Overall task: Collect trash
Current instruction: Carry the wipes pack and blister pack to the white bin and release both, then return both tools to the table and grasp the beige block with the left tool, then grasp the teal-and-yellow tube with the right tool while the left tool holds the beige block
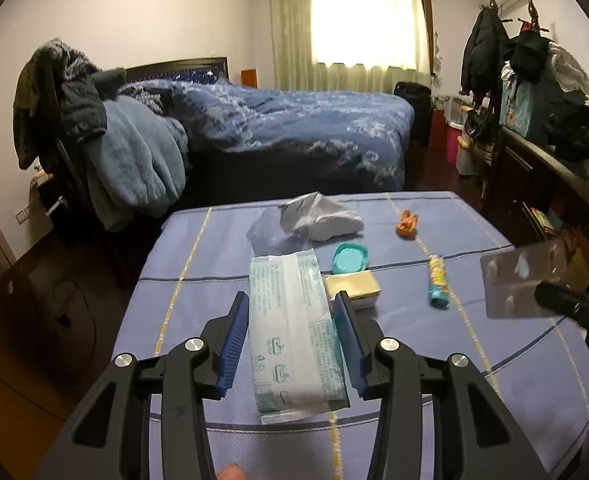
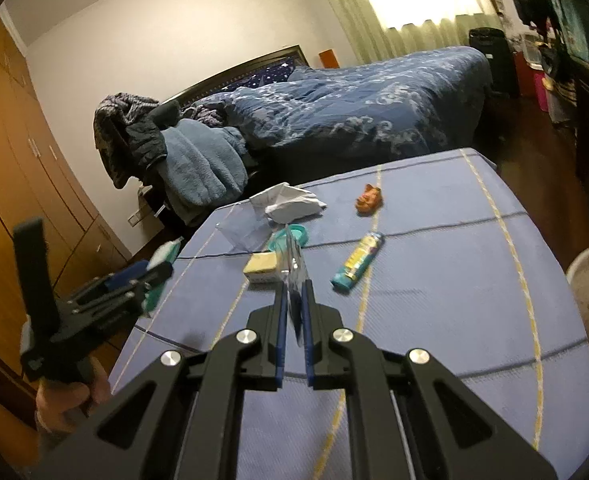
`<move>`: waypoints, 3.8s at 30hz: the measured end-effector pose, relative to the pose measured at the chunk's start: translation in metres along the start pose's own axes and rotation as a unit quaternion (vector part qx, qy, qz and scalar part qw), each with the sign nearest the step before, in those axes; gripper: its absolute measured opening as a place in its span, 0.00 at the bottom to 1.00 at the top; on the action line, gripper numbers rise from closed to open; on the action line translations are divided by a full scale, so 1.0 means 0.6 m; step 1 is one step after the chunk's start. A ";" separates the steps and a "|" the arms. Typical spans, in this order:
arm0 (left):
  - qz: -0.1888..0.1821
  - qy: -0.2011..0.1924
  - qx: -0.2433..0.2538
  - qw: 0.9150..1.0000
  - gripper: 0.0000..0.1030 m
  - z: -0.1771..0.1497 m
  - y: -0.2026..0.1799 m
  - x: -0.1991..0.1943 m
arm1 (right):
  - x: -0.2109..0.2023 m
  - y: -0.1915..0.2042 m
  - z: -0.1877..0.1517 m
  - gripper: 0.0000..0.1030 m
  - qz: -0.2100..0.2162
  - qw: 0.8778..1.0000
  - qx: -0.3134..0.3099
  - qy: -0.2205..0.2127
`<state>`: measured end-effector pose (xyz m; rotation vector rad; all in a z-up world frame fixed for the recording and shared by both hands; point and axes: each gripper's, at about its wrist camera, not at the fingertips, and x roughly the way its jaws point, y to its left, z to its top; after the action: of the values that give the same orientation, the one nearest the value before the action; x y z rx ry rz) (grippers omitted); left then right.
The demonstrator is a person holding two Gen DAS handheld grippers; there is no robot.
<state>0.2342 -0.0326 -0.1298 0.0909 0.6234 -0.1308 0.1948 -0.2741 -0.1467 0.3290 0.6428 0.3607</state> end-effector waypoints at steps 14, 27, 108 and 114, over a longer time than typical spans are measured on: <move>-0.080 -0.016 0.073 0.994 0.43 0.034 -0.198 -0.018 | -0.115 -0.125 -0.048 0.09 -0.071 0.995 0.057 -0.038; -0.227 -0.013 0.173 0.958 0.43 0.056 -0.520 0.028 | -0.254 -0.357 -0.074 0.09 -0.176 0.969 0.148 -0.093; 0.041 0.079 -0.076 0.993 0.51 0.011 0.024 0.130 | 0.268 -0.017 0.048 0.68 -0.205 0.970 0.009 0.129; 0.034 0.071 -0.090 0.993 0.51 0.007 0.042 0.113 | 0.271 -0.005 0.037 0.26 -0.236 0.963 -0.034 0.127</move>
<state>0.2948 -0.0147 -0.1648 -0.0534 0.7709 -0.0023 0.3305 -0.2118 -0.2155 0.0561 0.9334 -0.0347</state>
